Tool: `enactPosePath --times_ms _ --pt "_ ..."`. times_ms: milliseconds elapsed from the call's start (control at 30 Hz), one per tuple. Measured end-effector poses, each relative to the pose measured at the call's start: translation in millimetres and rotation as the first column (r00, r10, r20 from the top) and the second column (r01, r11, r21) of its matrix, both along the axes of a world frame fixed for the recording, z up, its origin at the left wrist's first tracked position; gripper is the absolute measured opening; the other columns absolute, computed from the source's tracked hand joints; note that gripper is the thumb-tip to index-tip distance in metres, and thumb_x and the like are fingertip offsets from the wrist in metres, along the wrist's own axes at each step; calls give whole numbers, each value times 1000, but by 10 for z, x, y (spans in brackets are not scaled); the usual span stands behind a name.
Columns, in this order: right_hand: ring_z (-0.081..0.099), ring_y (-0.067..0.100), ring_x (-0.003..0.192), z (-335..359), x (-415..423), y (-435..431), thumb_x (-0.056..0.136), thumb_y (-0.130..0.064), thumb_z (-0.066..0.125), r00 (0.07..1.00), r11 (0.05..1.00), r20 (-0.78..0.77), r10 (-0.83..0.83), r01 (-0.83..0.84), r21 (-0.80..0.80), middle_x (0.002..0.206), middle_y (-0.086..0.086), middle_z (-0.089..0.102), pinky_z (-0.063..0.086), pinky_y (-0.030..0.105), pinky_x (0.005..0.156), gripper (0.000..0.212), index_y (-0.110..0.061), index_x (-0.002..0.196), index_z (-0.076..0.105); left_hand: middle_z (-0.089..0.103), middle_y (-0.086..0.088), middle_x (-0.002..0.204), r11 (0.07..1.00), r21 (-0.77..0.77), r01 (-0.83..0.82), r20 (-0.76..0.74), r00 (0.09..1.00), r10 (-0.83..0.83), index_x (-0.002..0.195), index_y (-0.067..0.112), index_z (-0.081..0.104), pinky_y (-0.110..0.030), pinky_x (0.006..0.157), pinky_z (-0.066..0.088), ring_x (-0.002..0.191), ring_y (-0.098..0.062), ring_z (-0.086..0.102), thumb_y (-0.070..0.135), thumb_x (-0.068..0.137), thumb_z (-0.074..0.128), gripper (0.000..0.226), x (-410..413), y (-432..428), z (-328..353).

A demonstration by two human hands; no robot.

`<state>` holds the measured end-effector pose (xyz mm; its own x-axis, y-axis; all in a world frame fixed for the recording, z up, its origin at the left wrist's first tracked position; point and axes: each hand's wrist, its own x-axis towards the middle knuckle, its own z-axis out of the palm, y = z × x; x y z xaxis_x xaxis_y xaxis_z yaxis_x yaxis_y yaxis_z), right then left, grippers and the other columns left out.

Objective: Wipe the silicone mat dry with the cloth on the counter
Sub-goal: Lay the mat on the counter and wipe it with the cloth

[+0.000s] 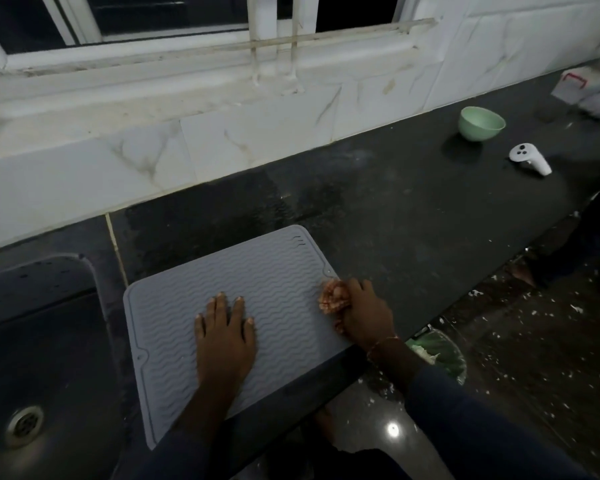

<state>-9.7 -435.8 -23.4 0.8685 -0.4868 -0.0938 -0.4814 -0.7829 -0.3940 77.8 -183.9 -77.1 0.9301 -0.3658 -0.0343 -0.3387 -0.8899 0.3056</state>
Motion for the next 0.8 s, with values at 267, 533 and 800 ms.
enactPosePath --times_ms 267,533,800 --pt "60 29 94 -114 63 1373 98 -36 43 927 925 85 365 -372 75 117 4 50 49 43 76 25 -22 117 53 30 -21 153 996 5 89 14 996 -89 146 14 40 -55 114 12 142 -38 26 58 86 30 76 -7 60 -26" --pt "61 35 98 -20 48 -217 93 -35 52 996 998 -76 45 -48 -31 118 7 53 44 38 76 25 -20 113 51 28 -14 156 999 -35 -23 14 1000 24 148 19 36 -52 118 11 146 -29 21 49 95 15 64 -15 -19 57" --pt "58 13 92 26 634 1097 99 -44 41 922 927 128 366 -374 37 111 -3 57 51 36 84 26 -26 112 56 34 -15 153 1000 -1 -14 -5 1000 14 146 15 40 -55 115 14 142 -34 29 48 89 28 67 16 -32 6"
